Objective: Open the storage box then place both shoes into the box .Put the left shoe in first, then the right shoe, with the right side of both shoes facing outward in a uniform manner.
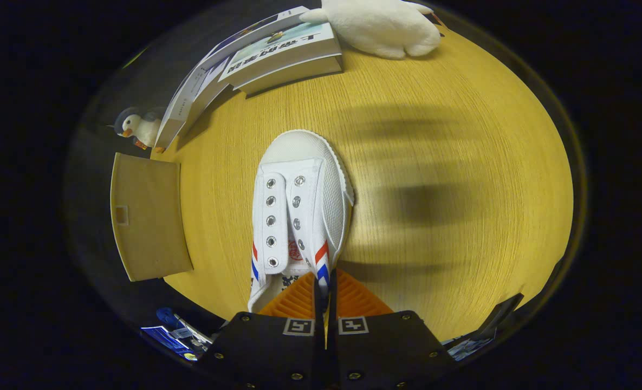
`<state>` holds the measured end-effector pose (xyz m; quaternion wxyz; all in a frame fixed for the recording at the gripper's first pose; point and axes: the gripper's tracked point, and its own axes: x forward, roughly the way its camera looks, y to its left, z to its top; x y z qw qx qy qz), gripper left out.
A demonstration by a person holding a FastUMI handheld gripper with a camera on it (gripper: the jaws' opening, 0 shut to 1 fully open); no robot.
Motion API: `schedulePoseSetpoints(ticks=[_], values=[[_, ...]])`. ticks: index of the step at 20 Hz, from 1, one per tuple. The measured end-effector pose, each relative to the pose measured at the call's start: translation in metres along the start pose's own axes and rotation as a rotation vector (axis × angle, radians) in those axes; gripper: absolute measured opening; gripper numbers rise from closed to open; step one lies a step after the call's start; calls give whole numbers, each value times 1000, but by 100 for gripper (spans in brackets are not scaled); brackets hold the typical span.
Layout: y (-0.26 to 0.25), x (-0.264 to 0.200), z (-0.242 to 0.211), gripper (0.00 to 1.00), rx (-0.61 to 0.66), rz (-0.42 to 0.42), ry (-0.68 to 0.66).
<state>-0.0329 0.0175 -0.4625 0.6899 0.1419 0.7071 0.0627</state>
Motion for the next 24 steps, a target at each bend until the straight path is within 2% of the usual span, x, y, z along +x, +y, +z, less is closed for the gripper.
schedulePoseSetpoints(ticks=[4,8,16,24], values=[[9,-16,-4,2,-8,-7,0],[32,-39,-5,2,-35,20,-8],[101,-89,1,2,-175,57,-52],[164,-116,8,2,-286,67,-74]])
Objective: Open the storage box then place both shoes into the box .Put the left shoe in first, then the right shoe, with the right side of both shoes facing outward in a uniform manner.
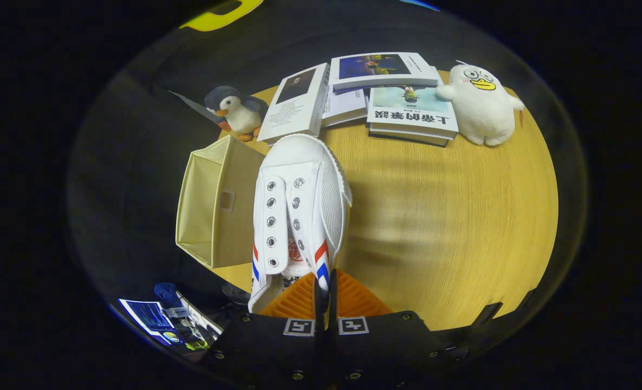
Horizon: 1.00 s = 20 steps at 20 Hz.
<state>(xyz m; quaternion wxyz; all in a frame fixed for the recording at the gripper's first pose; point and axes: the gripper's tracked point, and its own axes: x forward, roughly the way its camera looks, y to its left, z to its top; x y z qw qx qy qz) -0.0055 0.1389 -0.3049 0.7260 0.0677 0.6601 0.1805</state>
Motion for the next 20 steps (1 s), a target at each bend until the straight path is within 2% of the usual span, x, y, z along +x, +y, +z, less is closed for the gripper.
schedulePoseSetpoints(ticks=[13,20], values=[[117,0,33,2,-228,16,1],[185,37,53,2,-294,43,36]])
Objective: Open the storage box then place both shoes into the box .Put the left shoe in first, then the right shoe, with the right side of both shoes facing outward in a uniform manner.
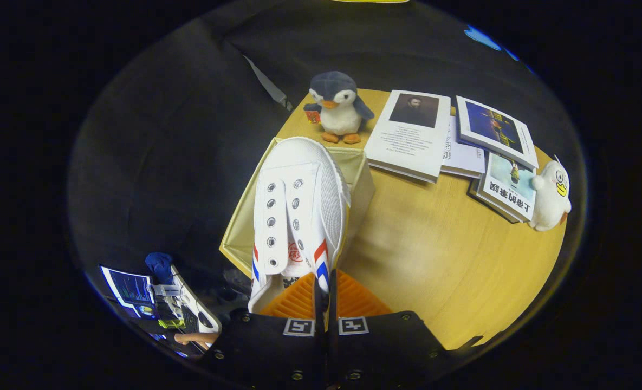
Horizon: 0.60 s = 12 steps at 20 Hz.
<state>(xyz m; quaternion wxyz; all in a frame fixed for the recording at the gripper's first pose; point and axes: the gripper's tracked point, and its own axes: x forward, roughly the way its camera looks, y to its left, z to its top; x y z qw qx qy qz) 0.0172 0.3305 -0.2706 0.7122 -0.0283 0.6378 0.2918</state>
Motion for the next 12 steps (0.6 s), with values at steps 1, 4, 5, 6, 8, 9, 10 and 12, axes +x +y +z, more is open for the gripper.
schedulePoseSetpoints(ticks=[1,4,5,6,8,9,10,12], values=[[7,7,5,2,0,2,9],[19,24,13,2,-5,-6,37],[22,30,16,2,-9,-13,46],[23,36,18,2,-12,-20,55],[27,46,20,2,-20,-34,73],[27,50,21,2,-22,-41,80],[28,53,21,2,-28,-47,85],[27,57,23,2,-41,-63,88]])
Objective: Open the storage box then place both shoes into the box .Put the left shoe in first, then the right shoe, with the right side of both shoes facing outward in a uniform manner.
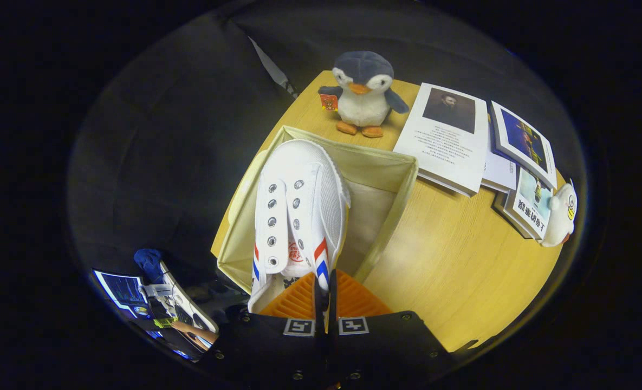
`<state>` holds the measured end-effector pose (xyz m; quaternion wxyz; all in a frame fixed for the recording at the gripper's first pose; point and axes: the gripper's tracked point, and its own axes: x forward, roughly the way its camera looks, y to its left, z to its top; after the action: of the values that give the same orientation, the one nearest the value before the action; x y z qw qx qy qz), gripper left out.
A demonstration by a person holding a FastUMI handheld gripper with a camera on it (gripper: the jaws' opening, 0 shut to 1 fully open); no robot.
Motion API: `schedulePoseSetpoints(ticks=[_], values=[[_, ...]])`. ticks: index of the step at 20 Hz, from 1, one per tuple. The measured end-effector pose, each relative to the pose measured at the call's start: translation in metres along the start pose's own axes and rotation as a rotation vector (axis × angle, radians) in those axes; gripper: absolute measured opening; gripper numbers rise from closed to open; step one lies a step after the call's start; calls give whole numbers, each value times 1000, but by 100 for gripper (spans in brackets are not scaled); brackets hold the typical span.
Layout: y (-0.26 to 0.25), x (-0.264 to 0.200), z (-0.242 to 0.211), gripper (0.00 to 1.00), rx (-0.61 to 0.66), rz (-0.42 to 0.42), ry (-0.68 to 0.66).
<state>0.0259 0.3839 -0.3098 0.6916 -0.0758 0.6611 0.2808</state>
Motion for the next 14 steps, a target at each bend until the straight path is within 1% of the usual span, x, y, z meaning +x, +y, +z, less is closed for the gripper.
schedulePoseSetpoints(ticks=[3,4,5,6,7,8,9,10,12,14], values=[[0,8,2,2,20,5,7],[4,8,2,4,38,31,7],[11,5,5,9,58,73,-2],[18,1,8,26,73,114,-19],[19,-8,12,33,72,132,-34],[19,-15,14,37,58,136,-63],[18,-22,19,43,38,139,-97],[16,-23,20,72,20,132,-131],[6,-43,23,91,0,114,-189],[-2,-62,23,91,-3,110,-254]])
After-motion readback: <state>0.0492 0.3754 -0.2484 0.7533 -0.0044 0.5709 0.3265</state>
